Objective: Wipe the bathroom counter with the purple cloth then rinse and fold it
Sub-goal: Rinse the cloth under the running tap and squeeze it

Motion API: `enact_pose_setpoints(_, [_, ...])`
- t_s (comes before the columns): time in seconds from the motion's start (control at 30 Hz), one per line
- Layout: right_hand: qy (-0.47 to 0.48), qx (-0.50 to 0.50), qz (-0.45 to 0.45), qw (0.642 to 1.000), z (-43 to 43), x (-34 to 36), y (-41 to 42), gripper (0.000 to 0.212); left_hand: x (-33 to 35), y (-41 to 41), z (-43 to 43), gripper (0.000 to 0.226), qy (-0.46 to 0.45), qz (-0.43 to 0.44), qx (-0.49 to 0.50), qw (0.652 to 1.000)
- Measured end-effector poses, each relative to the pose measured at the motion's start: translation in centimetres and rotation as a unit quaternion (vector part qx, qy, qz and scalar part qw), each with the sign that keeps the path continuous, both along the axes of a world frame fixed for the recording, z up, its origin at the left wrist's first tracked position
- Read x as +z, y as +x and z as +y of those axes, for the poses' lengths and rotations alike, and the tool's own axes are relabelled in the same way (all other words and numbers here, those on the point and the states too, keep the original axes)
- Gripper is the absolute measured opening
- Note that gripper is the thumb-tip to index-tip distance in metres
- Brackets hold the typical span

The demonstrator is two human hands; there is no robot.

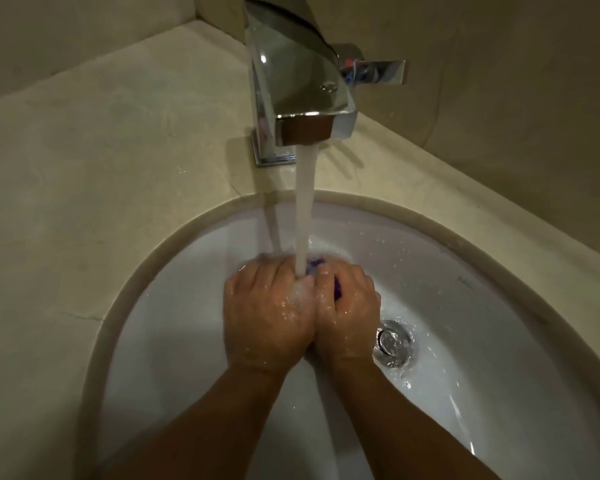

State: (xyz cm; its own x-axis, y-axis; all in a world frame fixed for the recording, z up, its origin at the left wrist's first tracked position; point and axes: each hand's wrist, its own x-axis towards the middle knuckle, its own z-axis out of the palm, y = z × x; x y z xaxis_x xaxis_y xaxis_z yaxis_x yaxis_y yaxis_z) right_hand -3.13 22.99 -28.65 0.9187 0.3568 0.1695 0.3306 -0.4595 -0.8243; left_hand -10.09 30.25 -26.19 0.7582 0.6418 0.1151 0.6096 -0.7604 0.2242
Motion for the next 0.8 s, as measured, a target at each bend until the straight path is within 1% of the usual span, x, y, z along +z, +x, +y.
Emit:
enact_pose_setpoints(0.07, [-0.004,0.004,-0.007,1.0,0.2,-0.1,0.4,0.035,-0.2,0.3,-0.3,0.038,0.0,-0.006,0.032,0.999])
enact_pose_setpoints(0.13, [-0.021,0.017,-0.021,0.999,0.4,0.0,1.1,0.034,-0.2,0.9,-0.4,0.039,0.003,-0.037,0.05,0.998])
enact_pose_setpoints(0.2, [-0.043,0.016,-0.037,0.998,0.4,0.0,1.5,0.038,-0.3,1.3,-0.4,0.04,-0.009,-0.041,0.062,0.997])
enact_pose_setpoints(0.27, [-0.048,0.001,-0.016,0.999,0.4,0.1,1.7,0.043,-0.3,1.7,-0.5,0.039,-0.014,-0.04,0.073,0.996])
enact_pose_setpoints(0.33, [-0.055,-0.009,-0.009,0.998,0.5,-0.2,2.1,0.048,0.0,2.2,-0.6,0.039,-0.021,-0.057,0.087,0.994])
enact_pose_setpoints(0.43, [-0.081,-0.013,-0.014,0.997,0.8,0.2,2.7,0.053,0.4,2.9,-0.4,0.049,-0.007,-0.095,0.084,0.992])
enact_pose_setpoints(0.5, [-0.102,0.002,-0.036,0.994,0.8,0.5,2.9,0.051,0.6,3.2,-0.3,0.061,0.005,-0.092,0.063,0.994])
enact_pose_setpoints(0.57, [-0.104,-0.002,0.01,0.995,0.8,0.5,3.0,0.052,0.6,3.5,-0.2,0.061,-0.017,-0.083,0.052,0.995])
enact_pose_setpoints(0.63, [-0.119,0.001,0.048,0.992,0.5,0.5,2.9,0.042,0.4,3.4,-0.1,0.054,-0.035,-0.078,0.048,0.995])
enact_pose_setpoints(0.67, [-0.11,0.013,0.056,0.992,0.3,0.7,2.9,0.035,0.3,3.2,-0.1,0.049,-0.039,-0.077,0.04,0.995])
enact_pose_setpoints(0.7, [-0.113,0.017,0.05,0.992,0.0,0.6,3.0,0.034,0.2,2.9,0.0,0.046,-0.042,-0.08,0.029,0.995])
enact_pose_setpoints(0.77, [-0.079,0.023,0.034,0.996,-0.3,0.7,2.6,0.046,0.5,2.1,0.1,0.043,-0.06,-0.112,0.014,0.992])
enact_pose_setpoints(0.8, [-0.038,0.024,0.03,0.999,-0.4,1.0,2.3,0.05,0.8,1.9,0.3,0.042,-0.077,-0.138,0.012,0.987])
